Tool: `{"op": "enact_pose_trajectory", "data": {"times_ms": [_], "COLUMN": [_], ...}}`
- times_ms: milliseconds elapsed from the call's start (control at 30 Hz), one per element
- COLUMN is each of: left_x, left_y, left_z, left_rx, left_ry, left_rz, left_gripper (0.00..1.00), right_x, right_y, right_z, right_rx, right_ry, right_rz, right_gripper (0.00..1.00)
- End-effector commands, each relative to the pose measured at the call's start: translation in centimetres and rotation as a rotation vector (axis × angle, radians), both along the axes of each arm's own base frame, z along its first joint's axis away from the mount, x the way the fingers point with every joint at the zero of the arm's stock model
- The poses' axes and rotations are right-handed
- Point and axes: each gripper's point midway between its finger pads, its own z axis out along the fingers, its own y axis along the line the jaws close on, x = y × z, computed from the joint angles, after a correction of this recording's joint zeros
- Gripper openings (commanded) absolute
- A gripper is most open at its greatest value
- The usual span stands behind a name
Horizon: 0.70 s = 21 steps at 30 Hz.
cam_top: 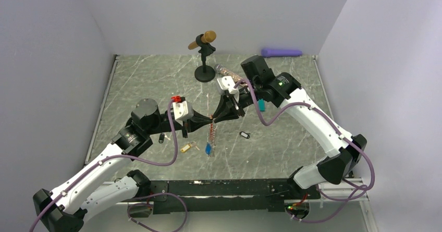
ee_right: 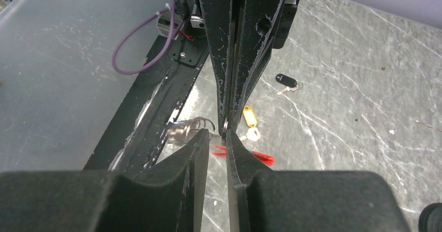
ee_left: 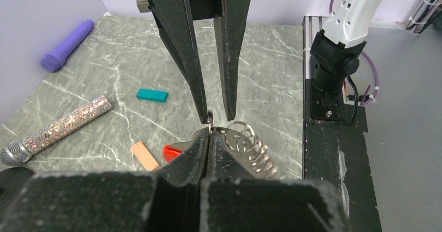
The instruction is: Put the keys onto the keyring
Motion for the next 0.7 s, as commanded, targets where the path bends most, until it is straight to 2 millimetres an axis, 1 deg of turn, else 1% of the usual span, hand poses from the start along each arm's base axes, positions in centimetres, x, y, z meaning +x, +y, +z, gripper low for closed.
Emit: {"op": "enact_pose_trajectory", "data": {"times_ms": [0, 200, 267, 300, 433, 600, 633, 667], "left_x": [-0.25, -0.34, -0.36, -0.35, -0.39, -0.45, -0.47, -0.43], "left_y": [-0.07, -0.15, -0.18, -0.17, -0.2, -0.15, -0.15, -0.15], "left_z": [2.12, 2.21, 2.22, 2.21, 2.17, 2.42, 2.43, 2.37], "left_rx": [-0.066, -0.078, -0.079, -0.079, -0.08, -0.093, -0.097, -0.098], "left_ry": [-0.038, -0.031, -0.029, -0.028, -0.02, -0.009, -0.004, -0.003], "left_rz": [-0.003, -0.007, -0.009, -0.009, -0.009, -0.005, -0.004, -0.002], "left_gripper": [0.0, 0.0, 0.0, 0.0, 0.0, 0.0, 0.02, 0.06], "right_x": [-0.07, -0.05, -0.06, -0.05, -0.18, -0.34, -0.37, -0.41], "right_y": [0.47, 0.6, 0.61, 0.59, 0.51, 0.35, 0.31, 0.31], "right_z": [0.16, -0.11, -0.14, -0.04, 0.03, 0.05, 0.15, 0.19], "right_rx": [0.017, 0.013, 0.012, 0.016, 0.018, 0.02, 0.023, 0.023], "right_ry": [-0.006, -0.008, -0.008, -0.013, -0.021, -0.033, -0.033, -0.032], "right_rz": [0.014, 0.012, 0.012, 0.012, 0.02, 0.027, 0.028, 0.029], "right_gripper": [0.22, 0.2, 0.17, 0.15, 0.0, 0.0, 0.0, 0.0]}}
